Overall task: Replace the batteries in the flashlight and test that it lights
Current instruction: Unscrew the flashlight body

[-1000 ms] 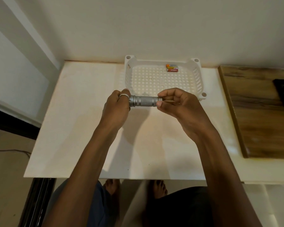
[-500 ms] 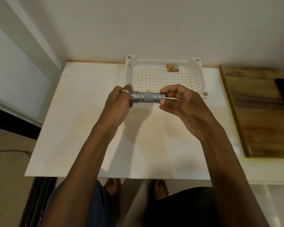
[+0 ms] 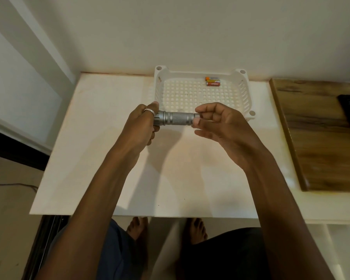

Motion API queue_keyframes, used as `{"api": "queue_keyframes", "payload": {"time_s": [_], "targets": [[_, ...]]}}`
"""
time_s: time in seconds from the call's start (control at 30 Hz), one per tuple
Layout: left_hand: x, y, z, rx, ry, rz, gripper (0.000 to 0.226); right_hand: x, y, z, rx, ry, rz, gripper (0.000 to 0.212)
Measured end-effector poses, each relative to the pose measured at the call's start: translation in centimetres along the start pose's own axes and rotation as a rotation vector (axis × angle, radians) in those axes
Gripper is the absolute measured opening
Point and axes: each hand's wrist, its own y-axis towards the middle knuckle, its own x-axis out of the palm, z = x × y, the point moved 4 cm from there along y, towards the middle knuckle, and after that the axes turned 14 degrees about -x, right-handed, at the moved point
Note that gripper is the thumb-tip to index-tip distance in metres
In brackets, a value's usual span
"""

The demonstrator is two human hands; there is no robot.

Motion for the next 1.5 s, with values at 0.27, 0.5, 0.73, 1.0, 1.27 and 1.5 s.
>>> {"api": "queue_keyframes", "payload": {"time_s": [0.27,0.5,0.73,1.0,1.27,1.5], "targets": [[-0.1,0.1,0.1,-0.024,0.023,-0.008,0.039,0.0,-0.2,-0.3,-0.010,-0.069,-0.055,0.014],[0.0,0.3,0.0,-0.028,0.016,-0.026,0.031,0.3,-0.2,-0.1,0.074,-0.092,-0.018,0.020],[0.0,0.4,0.0,-0.029,0.000,-0.042,0.029,-0.2,-0.2,-0.7,-0.043,-0.090,-0.061,0.017],[-0.1,0.6,0.0,-0.031,0.015,-0.038,0.033,0.2,-0.2,0.0,0.099,-0.129,-0.036,0.024],[0.0,0.4,0.1,-0.029,0.010,-0.046,0.026,-0.4,-0.3,-0.9,-0.086,-0.164,-0.073,0.028],[-0.1,0.4,0.1,-0.028,0.018,-0.041,0.029,0.3,-0.2,-0.5,0.041,-0.073,-0.011,0.019]]}}
